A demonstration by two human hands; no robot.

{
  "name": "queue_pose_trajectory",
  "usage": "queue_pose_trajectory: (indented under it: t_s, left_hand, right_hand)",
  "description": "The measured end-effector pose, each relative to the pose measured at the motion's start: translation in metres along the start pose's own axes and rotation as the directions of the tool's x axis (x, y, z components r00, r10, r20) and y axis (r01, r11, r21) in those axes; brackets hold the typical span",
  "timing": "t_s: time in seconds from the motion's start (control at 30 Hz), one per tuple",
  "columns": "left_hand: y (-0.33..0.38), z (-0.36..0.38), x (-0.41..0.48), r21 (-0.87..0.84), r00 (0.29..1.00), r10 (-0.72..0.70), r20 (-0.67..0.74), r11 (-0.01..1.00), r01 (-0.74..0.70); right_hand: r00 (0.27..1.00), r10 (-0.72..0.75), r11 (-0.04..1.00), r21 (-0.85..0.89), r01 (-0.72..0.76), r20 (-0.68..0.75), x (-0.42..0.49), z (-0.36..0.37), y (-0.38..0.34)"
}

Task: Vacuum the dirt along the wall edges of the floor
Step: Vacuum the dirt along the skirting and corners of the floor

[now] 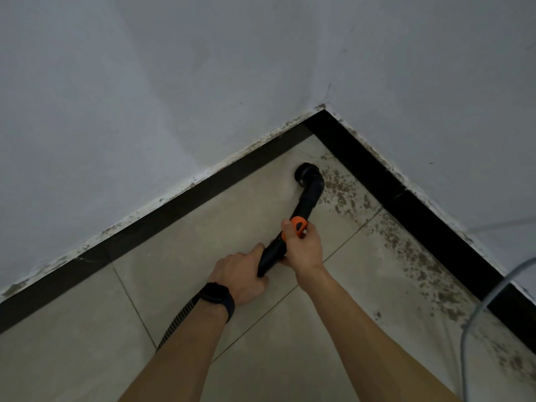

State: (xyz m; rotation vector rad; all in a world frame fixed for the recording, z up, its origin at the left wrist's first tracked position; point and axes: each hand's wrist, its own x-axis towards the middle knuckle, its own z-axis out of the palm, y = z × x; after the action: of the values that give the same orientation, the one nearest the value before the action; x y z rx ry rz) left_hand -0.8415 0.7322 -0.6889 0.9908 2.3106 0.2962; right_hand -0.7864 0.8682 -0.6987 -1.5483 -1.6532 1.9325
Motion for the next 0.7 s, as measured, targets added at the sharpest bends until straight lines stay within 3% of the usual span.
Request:
queue_pose_trajectory:
  t_s: [0.43, 0.7]
  left_hand:
    - [0.021, -0.003, 0.035, 0.063, 0.998, 0.058, -0.039, 0.997, -0.055]
    - [0.019, -0.005, 0.034, -0.066, 1.000, 0.019, -0.021, 0.998, -0.021]
  right_hand:
    - [1.000, 0.017, 0.999, 0.044, -0.016, -0.021, 0.025, -0.021, -0.018]
    - [1.000, -0.015, 1.000, -0.003, 0.015, -0.026, 0.027, -0.018, -0.025]
